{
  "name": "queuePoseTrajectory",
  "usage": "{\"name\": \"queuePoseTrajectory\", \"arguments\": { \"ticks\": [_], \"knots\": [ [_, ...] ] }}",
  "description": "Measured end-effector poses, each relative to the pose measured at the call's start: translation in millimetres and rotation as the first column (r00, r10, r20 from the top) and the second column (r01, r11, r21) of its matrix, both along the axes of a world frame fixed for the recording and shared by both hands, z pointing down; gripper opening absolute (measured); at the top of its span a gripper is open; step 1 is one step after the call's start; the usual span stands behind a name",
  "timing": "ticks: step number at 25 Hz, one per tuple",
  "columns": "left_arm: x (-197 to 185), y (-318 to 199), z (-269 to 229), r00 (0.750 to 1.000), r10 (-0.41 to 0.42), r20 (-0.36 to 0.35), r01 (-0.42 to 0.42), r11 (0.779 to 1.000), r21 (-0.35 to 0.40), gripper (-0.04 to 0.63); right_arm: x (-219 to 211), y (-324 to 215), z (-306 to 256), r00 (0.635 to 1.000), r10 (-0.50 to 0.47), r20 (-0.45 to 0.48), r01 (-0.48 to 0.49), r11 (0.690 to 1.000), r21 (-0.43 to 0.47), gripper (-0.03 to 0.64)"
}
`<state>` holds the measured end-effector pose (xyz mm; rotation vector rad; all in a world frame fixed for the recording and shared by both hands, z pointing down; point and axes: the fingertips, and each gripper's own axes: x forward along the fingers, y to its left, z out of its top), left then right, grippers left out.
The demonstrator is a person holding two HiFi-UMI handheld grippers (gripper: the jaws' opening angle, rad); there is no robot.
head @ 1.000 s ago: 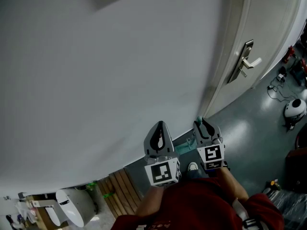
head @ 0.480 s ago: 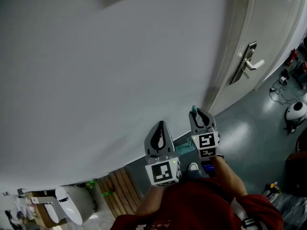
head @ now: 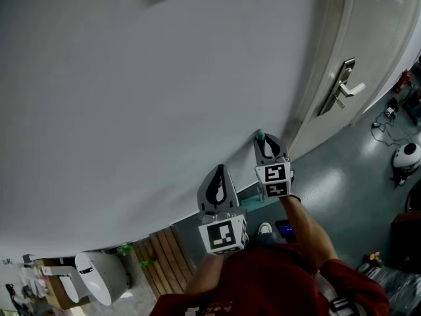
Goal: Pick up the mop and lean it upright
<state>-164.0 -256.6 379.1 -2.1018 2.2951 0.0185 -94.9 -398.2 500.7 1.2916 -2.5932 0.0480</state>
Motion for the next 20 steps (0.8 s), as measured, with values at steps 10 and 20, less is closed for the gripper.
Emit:
{"name": "queuePoseTrajectory", "arguments": {
  "ticks": [10,20],
  "knots": [
    [3,-1,1,1.0,0.003,-0.006,-0.003,1.0,-0.006,0.012,0,-2,4,1.0,0.001,-0.004,-0.001,1.0,0.023,0.112],
    [0,-1,4,1.0,-0.007,-0.015,0.007,1.0,-0.002,0.012,6,4,6,1.0,-0.018,-0.001,0.018,1.0,-0.015,0.204]
  ]
}}
